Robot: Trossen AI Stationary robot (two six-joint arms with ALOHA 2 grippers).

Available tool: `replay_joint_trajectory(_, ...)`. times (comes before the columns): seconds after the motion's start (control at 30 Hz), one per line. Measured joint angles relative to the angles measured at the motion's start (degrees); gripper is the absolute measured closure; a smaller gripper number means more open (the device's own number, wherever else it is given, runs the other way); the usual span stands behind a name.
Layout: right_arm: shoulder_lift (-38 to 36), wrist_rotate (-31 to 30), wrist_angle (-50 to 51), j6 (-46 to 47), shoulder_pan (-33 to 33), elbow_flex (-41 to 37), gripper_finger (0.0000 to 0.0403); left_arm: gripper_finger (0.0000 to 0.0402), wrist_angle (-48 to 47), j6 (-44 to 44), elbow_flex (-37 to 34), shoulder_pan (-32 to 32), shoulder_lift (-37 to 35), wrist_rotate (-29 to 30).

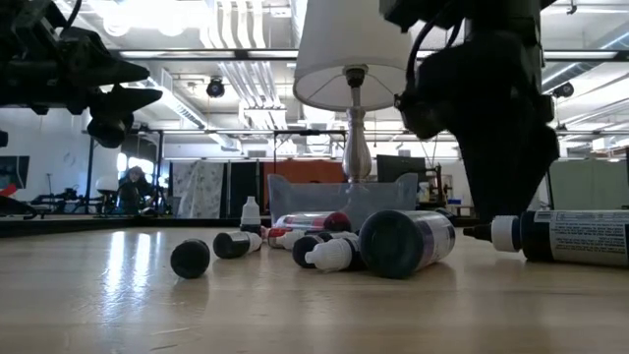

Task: Pick & Place food coloring
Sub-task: Put the big black food coloring bottle into the black bin

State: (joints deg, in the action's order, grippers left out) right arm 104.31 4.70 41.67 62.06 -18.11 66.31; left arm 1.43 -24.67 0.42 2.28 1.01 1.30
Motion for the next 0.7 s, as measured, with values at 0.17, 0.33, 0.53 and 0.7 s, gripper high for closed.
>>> replay_joint_trajectory(0.17,2.46,-0.12,1.19,0.29,0.0,1.07,0.012,0.0266,0.0,0.01,0.01,-0.02,0.0,-0.01)
replay_joint_trajectory(0.33,2.12,-0.17,4.91,1.89,-0.02,0.84,0.0137,0.0266,0.0,0.0,0.01,0.0,0.01,0.0)
replay_joint_trajectory(0.53,2.34,0.14,4.05,0.71,0.84,0.7,0.0161,0.0266,-0.02,0.02,0.01,-0.01,0.0,0.0)
replay_joint_trajectory(0.7,2.41,2.56,4.22,-0.86,2.52,0.69,0.0167,0.0266,-0.02,0.02,0.0,0.0,0.01,-0.01)
